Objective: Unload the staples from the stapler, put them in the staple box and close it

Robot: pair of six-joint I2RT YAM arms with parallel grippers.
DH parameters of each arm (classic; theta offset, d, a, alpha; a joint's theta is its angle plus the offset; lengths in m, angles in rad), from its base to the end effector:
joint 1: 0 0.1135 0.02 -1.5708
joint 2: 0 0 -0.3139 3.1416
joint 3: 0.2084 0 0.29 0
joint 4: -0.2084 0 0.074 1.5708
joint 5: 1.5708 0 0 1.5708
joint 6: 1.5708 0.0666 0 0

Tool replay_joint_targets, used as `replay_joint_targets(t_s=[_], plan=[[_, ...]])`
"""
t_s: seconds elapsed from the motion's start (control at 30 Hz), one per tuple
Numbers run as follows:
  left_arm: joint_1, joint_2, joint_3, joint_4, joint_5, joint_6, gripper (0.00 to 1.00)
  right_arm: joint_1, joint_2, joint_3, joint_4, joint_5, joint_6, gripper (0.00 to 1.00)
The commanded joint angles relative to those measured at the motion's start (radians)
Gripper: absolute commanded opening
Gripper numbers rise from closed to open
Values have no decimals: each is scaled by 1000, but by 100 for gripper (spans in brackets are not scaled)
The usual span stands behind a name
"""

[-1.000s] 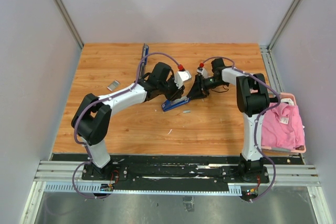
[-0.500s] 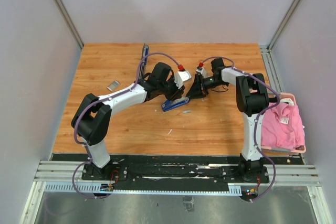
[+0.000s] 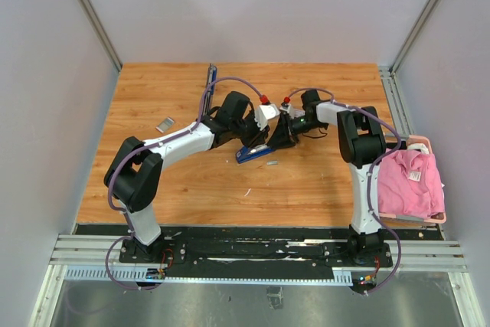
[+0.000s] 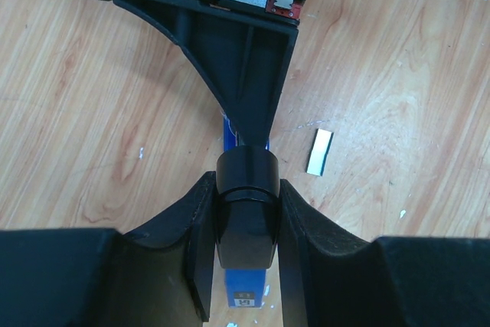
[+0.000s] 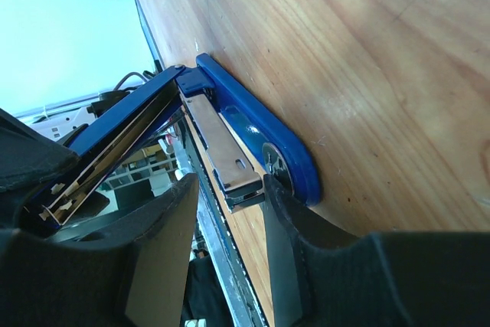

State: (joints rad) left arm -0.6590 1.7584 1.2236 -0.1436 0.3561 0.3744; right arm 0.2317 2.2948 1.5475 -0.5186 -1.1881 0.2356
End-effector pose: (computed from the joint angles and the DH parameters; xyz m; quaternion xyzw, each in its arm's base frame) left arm 0.3490 -0.2997 0.2433 0.5051 0.7342 -0.2184 0.3978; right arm 0.4788 0.1764 0.1055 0.0834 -0.8192 -0.5673 0.0057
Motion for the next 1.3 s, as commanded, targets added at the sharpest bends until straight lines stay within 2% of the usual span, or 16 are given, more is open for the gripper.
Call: replay_joint_targets(t_s=[0.0, 0.5, 0.87, 1.27], plan=[[-16, -37, -8, 49, 61, 11, 0, 10, 23, 24, 27, -47, 14, 40], [-16, -43, -11, 32, 164, 25, 0, 9, 55, 12, 83, -128, 17, 29], [-14, -74, 26, -18, 163, 26, 0, 2, 19, 0, 87, -125, 18, 1], [45, -119, -2, 5, 116, 4, 0, -35, 9, -10, 86, -77, 34, 1]])
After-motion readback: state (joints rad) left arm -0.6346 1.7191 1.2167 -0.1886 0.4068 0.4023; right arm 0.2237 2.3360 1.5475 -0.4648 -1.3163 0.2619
